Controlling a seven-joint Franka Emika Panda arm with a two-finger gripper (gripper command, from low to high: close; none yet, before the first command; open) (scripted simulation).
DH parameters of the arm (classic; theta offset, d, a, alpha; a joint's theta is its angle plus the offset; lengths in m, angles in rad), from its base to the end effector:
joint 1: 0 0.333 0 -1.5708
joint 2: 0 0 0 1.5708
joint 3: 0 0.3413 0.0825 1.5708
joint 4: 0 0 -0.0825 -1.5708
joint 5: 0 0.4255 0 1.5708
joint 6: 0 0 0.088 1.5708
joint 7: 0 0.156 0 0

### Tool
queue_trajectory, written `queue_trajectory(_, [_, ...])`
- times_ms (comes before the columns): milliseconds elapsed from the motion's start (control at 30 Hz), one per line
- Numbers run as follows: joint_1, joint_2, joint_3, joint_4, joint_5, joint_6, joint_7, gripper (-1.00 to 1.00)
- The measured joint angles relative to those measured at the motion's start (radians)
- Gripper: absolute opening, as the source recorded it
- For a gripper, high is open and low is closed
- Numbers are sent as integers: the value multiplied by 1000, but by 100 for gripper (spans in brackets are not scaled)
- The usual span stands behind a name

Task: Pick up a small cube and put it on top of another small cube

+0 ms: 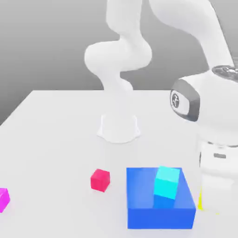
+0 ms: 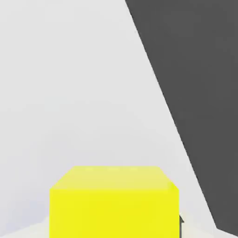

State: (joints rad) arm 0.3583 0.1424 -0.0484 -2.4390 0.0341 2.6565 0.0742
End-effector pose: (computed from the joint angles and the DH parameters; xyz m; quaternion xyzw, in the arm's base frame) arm 0.5008 0.1594 0.1936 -0.9939 -0.1032 -0.0360 0.0122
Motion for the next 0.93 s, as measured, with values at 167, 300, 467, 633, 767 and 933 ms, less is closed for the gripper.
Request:
queue_trajectory(167, [-132, -144, -80, -155, -53, 1, 165, -100])
queue_trajectory(300, [-217, -252, -106, -284, -97, 8, 292, -100])
queue_trajectory(467, [-329, -384, -140, -450, -130, 24, 438, -100])
queue_trajectory(633, [-375, -379, -149, -545, -140, 95, 495, -100])
queue_trajectory(767, [-349, -254, -162, -542, -91, 215, 463, -100])
queue_trajectory(933, [-339, -131, -146, -538, -8, 331, 408, 100])
